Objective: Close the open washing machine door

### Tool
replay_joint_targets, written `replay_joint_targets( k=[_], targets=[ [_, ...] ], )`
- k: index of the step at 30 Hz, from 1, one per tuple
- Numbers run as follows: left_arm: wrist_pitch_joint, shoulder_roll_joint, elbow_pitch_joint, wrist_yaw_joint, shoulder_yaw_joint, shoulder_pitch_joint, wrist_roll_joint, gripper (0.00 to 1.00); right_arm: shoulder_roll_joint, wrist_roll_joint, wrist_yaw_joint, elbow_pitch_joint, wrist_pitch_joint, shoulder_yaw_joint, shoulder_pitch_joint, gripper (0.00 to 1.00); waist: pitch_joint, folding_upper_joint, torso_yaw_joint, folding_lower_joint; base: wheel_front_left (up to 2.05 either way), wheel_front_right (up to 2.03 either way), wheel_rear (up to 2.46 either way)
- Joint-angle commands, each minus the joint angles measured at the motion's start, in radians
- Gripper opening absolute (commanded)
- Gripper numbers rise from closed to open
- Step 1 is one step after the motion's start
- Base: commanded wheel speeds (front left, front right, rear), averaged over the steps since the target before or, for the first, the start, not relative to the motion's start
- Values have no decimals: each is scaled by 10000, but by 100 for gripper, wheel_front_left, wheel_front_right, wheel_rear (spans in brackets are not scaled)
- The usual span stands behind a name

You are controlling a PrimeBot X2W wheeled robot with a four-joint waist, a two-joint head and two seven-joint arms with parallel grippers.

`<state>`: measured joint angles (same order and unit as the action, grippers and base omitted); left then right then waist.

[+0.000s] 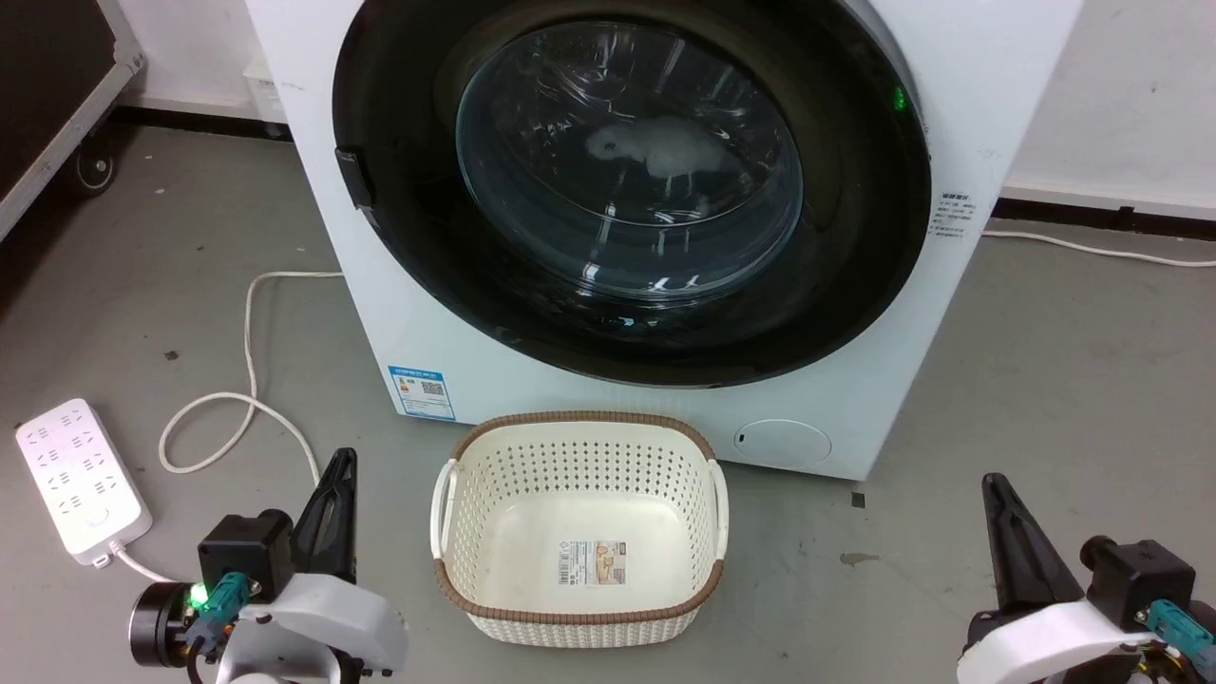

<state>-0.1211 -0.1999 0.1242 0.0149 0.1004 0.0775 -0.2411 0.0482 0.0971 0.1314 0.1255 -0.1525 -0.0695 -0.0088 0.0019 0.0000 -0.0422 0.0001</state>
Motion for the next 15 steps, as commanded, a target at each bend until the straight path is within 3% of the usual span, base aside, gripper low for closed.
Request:
replay_joint_targets(
  k=[1, 15],
  targets=[
    [46, 71, -80, -42, -77, -162, 114, 0, 8, -86, -3, -96, 50, 32, 37, 0, 0, 0, 7, -1, 0, 0, 0],
    [273, 349, -306, -63, -258, -281, 561, 0, 11, -259, -4, -322, 337, 161, 47, 0, -4, 0, 87, -1, 0, 0, 0]
  ],
)
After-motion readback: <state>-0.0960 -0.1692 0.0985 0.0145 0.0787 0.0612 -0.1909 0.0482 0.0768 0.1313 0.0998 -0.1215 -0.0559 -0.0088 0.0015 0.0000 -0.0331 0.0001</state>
